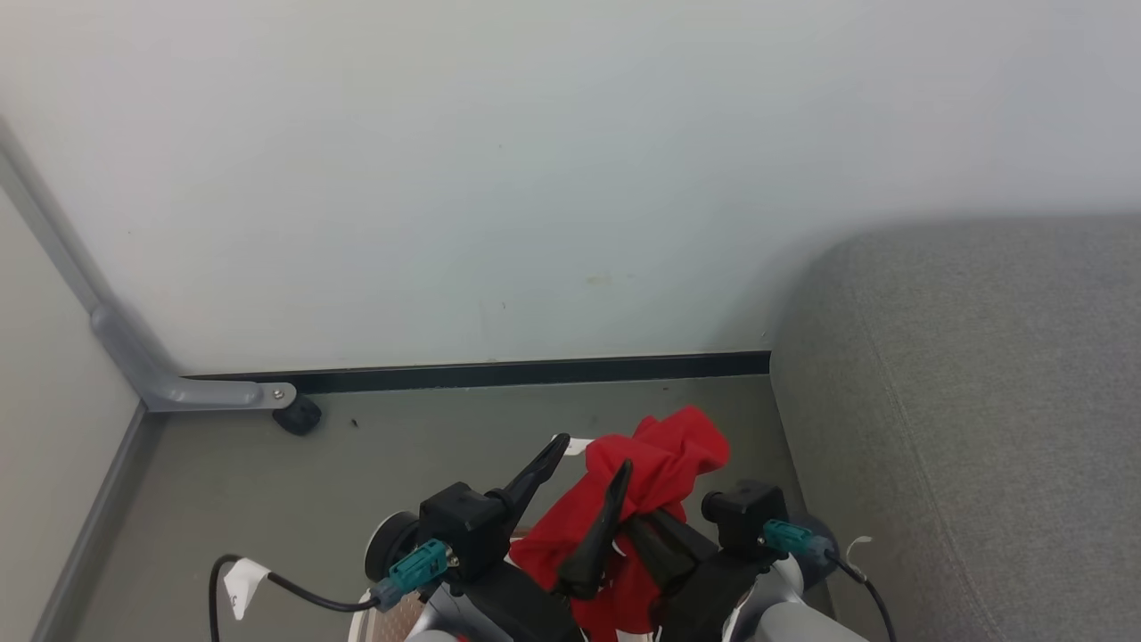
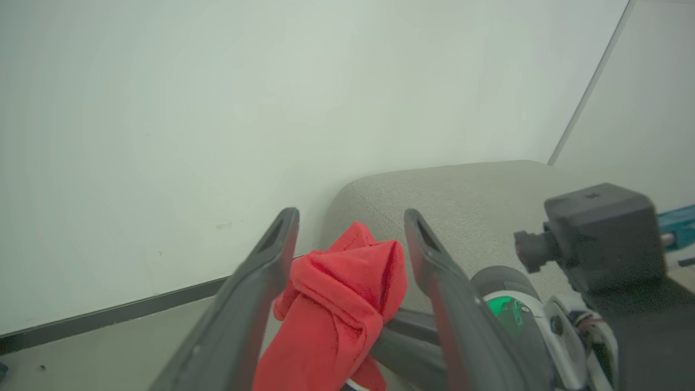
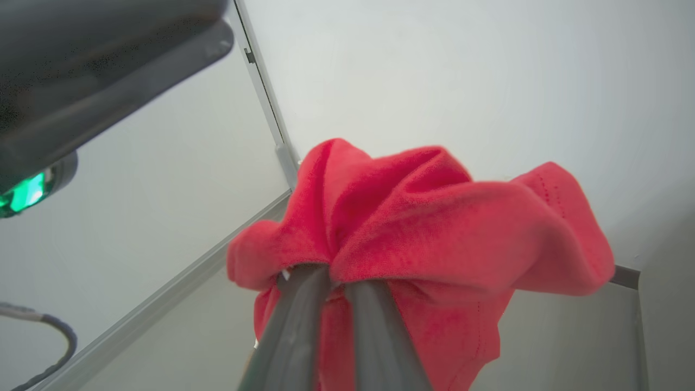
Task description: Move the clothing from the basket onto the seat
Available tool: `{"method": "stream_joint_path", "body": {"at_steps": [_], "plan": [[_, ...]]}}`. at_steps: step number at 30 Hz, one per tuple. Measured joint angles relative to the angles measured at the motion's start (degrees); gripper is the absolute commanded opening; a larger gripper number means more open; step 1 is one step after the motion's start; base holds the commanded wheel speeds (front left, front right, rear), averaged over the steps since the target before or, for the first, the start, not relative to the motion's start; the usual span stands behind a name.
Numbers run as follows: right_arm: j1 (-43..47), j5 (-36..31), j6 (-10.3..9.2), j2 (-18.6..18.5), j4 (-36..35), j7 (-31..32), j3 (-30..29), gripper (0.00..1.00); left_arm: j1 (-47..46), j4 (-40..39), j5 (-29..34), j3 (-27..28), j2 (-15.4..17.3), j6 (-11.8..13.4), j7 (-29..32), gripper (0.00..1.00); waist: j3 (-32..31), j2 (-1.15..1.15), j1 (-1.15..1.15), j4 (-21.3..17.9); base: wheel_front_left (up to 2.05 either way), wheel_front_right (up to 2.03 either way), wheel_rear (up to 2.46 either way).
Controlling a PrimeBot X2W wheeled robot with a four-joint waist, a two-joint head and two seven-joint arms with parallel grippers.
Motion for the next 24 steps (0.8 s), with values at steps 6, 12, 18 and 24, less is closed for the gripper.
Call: {"method": "stream_joint_path", "body": {"at_steps": [6, 12, 18, 24], "plan": [[-1.31, 0.08, 0.0, 0.0, 3.03, -0.05, -2.65, 0.0, 0.88, -1.41, 1.0, -0.45, 2.0, 0.46, -0.05, 1.0, -0.16, 0.0, 0.0, -0.92, 0.0, 0.0, 0.0], [-2.11, 0.57, -0.49, -1.42, 4.69, -0.48, -5.61, 0.0, 3.91, -2.5, 2.38, -2.14, 3.53, 0.94, -0.05, 1.0, -0.13, 0.0, 0.0, -2.54, 0.0, 0.0, 0.0], [-3.46, 0.69, -1.46, -3.44, 4.86, -0.48, -8.67, 0.0, 4.38, -3.82, 4.02, -3.52, 4.07, 1.0, 0.01, 1.0, 0.25, 0.0, 0.0, -4.4, 0.0, 0.0, 0.0], [-5.03, 0.86, -2.01, -5.36, 4.74, -0.48, -11.4, 0.0, 5.28, -5.58, 4.5, -4.75, 4.22, 1.01, 0.33, 1.0, 1.22, 0.0, 0.0, -6.46, 0.0, 0.0, 0.0]]}}
